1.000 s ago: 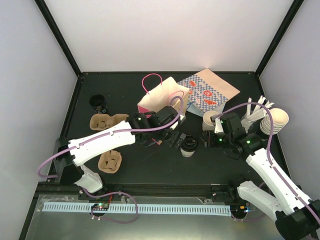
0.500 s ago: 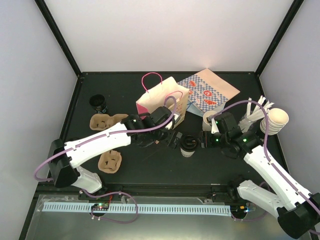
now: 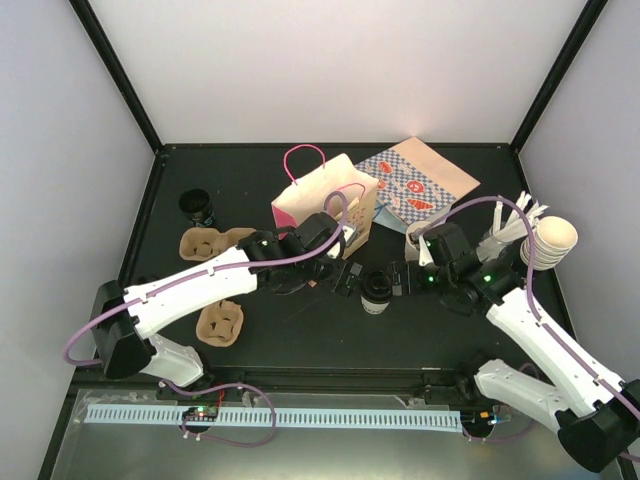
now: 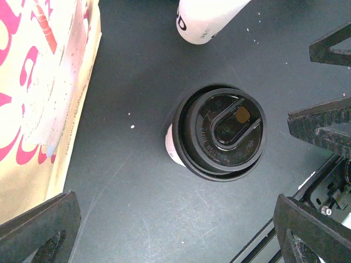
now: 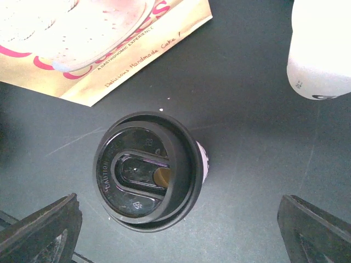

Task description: Pack the takeout coffee

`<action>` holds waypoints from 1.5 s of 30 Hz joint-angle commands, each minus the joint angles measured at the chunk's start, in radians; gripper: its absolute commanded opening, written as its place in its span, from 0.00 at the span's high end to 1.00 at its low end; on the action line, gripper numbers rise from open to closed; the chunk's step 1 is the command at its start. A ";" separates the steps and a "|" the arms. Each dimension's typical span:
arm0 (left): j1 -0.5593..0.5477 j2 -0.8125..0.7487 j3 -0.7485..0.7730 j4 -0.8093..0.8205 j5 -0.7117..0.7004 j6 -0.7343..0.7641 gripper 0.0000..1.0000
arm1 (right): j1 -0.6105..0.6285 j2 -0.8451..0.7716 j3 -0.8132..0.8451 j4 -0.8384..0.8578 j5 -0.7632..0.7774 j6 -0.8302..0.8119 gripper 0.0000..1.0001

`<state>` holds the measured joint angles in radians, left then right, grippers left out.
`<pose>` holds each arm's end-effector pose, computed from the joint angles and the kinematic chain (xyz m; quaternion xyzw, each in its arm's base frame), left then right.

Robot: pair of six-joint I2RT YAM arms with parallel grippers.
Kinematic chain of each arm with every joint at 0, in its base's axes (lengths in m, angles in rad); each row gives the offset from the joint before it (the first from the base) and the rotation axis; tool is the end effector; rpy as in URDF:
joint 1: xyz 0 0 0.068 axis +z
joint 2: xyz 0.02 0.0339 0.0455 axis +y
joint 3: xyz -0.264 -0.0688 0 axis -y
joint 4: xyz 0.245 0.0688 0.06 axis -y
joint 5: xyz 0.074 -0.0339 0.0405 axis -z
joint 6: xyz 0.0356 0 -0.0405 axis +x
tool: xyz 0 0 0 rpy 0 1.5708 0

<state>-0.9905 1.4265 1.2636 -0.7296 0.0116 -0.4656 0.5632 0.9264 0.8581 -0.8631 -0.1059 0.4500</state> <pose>0.1654 -0.2530 0.3089 0.2465 0.9102 -0.2255 0.2447 0.1461 0.0967 0.2799 -0.0702 0.9455 0.1962 0.2500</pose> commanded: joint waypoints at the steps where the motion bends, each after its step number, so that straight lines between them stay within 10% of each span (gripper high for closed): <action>1: 0.009 -0.029 -0.011 0.034 0.017 -0.013 0.02 | 0.033 0.029 0.038 -0.015 0.050 0.005 0.00; 14: 0.045 -0.043 -0.064 0.048 0.037 -0.041 0.25 | 0.182 0.160 0.121 -0.041 0.152 0.025 0.08; 45: 0.044 -0.081 -0.125 0.092 0.088 -0.038 0.30 | 0.314 0.380 0.174 -0.039 0.288 0.033 0.11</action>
<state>-0.9501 1.3724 1.1442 -0.6518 0.0765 -0.5022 0.8684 1.2953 1.0149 -0.9199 0.1478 0.4774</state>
